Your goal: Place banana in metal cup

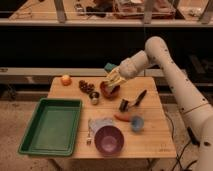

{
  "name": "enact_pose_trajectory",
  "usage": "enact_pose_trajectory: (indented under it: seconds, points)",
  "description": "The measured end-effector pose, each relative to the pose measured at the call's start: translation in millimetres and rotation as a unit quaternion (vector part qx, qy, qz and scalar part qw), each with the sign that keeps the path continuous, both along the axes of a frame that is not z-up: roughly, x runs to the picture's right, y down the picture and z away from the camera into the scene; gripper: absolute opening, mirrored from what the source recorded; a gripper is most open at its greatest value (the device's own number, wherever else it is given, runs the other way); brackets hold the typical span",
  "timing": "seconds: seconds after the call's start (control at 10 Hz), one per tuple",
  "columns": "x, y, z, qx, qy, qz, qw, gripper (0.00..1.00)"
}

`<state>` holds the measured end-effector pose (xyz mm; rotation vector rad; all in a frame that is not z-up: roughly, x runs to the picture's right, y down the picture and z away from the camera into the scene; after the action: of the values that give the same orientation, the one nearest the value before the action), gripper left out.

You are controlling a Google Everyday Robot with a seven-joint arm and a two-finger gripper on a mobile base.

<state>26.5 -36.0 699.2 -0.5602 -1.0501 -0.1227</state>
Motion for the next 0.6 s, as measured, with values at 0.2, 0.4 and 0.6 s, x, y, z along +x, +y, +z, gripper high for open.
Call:
enact_pose_trajectory:
  seconds: [0.2,0.4,0.6]
  points:
    - [-24.5,5.8,-0.6,-0.020,-0.035,-0.021,0.9990,0.00]
    - [-45.6,14.4,8.0,-0.051,-0.066,-0.030,0.9961,0.00]
    - [-66.6,27.9,24.8,-0.085,-0.092,-0.035,0.9914,0.00]
